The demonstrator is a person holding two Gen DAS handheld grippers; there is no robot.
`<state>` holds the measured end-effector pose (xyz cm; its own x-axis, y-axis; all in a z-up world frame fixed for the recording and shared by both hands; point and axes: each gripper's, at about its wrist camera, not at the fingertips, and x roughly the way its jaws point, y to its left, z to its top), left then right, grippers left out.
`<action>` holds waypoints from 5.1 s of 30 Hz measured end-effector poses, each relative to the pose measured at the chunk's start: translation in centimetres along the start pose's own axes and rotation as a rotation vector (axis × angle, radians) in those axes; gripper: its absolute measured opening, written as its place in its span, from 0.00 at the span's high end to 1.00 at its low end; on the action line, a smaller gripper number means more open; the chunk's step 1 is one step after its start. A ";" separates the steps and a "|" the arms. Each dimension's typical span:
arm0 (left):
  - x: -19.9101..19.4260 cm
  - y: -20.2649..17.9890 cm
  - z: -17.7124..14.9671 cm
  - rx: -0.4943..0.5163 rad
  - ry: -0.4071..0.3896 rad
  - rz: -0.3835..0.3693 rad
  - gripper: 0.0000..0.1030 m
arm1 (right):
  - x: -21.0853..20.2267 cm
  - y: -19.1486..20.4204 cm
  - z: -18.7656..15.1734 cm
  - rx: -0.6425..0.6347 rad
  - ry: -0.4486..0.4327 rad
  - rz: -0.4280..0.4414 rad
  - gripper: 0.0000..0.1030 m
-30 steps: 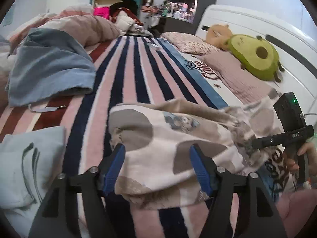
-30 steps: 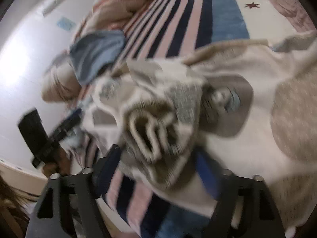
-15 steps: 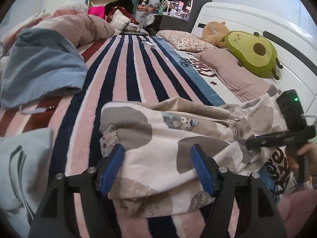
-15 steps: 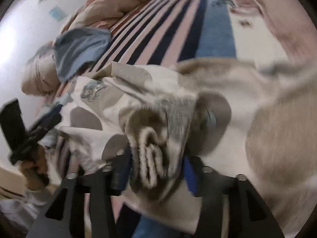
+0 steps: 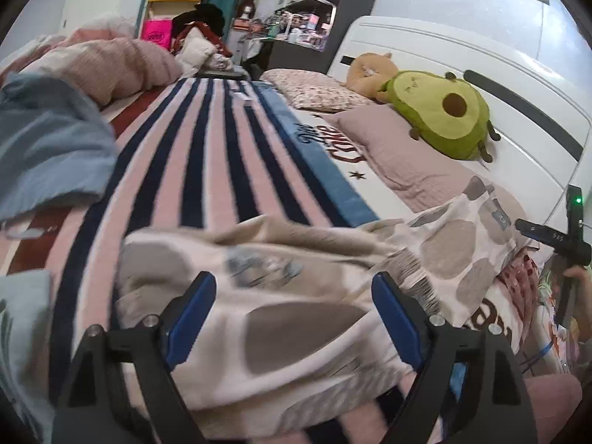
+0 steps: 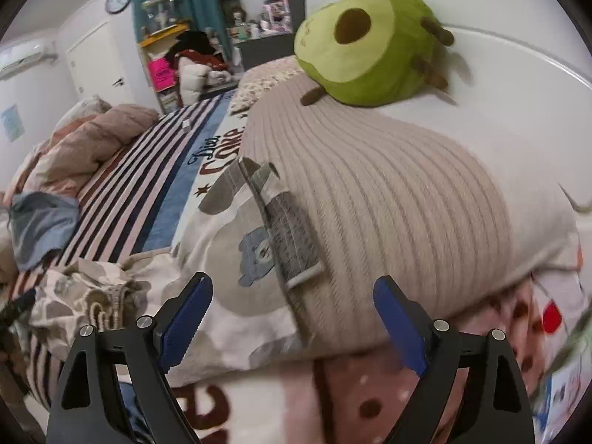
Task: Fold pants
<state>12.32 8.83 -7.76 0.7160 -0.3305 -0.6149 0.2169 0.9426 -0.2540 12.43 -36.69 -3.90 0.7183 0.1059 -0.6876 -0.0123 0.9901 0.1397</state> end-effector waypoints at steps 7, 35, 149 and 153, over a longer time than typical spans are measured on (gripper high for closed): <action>2.2 -4.0 0.7 0.050 0.008 0.023 0.19 | 4.3 3.4 0.3 -0.208 0.004 -0.001 0.16; -6.2 4.3 -1.2 -0.085 -0.101 0.195 0.18 | 3.0 30.8 1.3 -0.515 0.068 0.625 0.92; -2.2 5.8 -2.0 -0.057 0.070 0.249 0.59 | 7.6 21.6 -3.5 -0.133 0.253 0.739 0.43; -2.0 5.4 -2.2 -0.019 0.081 0.180 0.73 | 7.7 21.6 -3.6 -0.131 0.260 0.747 0.43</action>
<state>10.56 14.47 -9.56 0.6860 -0.1598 -0.7098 0.0770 0.9861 -0.1475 15.23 -14.15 -8.74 0.3030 0.7471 -0.5917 -0.5195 0.6500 0.5547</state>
